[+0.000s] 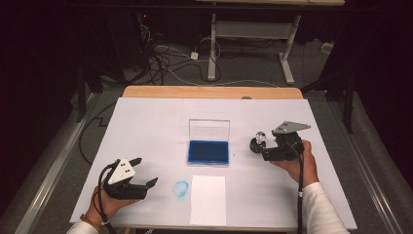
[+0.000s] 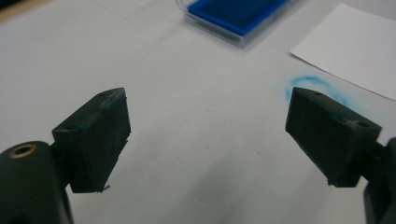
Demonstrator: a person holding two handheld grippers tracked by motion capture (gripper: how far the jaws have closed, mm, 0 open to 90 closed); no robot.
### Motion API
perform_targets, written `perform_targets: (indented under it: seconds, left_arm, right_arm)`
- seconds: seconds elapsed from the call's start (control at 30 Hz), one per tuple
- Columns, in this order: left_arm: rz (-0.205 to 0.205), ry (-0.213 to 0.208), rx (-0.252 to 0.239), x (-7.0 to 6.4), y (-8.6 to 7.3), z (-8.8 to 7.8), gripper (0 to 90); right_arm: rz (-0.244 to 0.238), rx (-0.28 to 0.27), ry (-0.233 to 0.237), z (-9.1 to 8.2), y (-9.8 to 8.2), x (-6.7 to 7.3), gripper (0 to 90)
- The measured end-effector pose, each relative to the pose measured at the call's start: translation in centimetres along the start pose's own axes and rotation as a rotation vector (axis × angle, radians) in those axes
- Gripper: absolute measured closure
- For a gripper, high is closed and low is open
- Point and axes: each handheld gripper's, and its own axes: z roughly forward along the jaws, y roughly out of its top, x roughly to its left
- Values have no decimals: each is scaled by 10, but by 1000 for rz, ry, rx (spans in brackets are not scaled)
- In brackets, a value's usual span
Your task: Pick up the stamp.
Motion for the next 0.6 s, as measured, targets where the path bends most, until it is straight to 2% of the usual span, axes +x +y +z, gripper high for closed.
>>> perform_targets:
  seconds: [0.03, 0.1, 0.2, 0.23, 0.27, 0.33, 0.43, 0.47, 0.6]
  left_arm:
    - [1, 1, 15, -1, 0, 2, 134]
    - [-6, 54, 46, -4, 1, 6, 150]
    - [-16, 57, 42, -4, 2, 7, 149]
    - [-18, 62, 33, -4, 2, 7, 150]
    - [-17, 61, 29, -4, 2, 6, 150]
    - [-13, 57, 31, -4, 2, 6, 149]
    - [-1, 56, 37, -4, 2, 6, 150]
    - [-1, 61, 37, -4, 2, 6, 150]
    - [9, 67, 17, -3, 2, 3, 150]
  right_arm:
    - [2, 4, -3, 1, 0, 0, 157]
    - [11, 9, -5, 2, 0, -2, 160]
    - [18, 21, 5, 6, 2, -4, 162]
    - [21, 20, 22, 6, 2, -4, 161]
    - [15, 20, 38, 7, 3, -4, 161]
    - [17, 10, 35, 8, 4, -4, 160]
    - [20, 6, 57, 11, 6, -7, 155]
    - [20, 0, 76, 12, 6, -7, 160]
    - [5, 49, 53, 18, 7, -7, 205]
